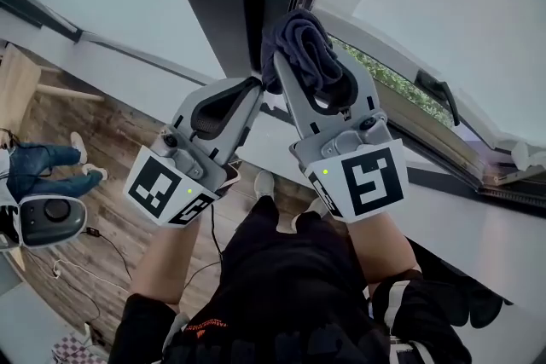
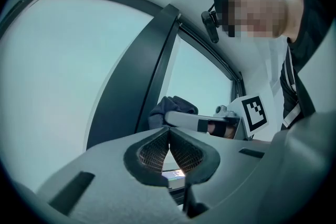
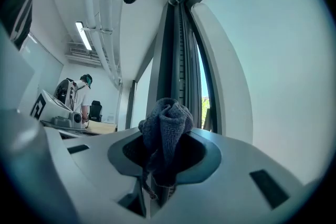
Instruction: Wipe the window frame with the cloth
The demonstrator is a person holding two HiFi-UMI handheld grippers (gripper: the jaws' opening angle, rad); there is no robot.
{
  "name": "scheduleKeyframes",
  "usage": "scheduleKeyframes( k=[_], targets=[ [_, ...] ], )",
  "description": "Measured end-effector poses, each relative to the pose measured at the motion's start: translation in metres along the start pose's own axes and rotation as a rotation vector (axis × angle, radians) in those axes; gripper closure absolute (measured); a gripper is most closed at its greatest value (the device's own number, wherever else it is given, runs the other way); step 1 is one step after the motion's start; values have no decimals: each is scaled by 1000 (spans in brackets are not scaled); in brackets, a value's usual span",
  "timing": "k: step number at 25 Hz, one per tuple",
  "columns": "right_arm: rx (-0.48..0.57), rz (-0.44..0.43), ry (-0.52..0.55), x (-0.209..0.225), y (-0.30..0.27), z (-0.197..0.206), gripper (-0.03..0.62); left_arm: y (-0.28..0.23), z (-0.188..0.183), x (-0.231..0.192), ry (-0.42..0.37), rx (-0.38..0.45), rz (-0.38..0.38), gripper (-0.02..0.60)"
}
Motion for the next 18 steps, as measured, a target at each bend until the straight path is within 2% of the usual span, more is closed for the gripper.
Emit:
scheduleKeyframes(
  k=[7,18],
  targets=[
    [10,-4,10,-11,-21,-7,482,13,-5,-21,-6,21,-26,560],
    [-65,18,-40,1,-30,41,482,18,43,-31,51,-49,-34,560]
  ],
)
Point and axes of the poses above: the fingertips, and each gripper's own axes: y backward along the fingers, x to its right, z out of its underside, the point moved 3 cm from there along y, backward along the fingers, and after that the axes turned 12 degrees about -y, right-handed, at the moved point
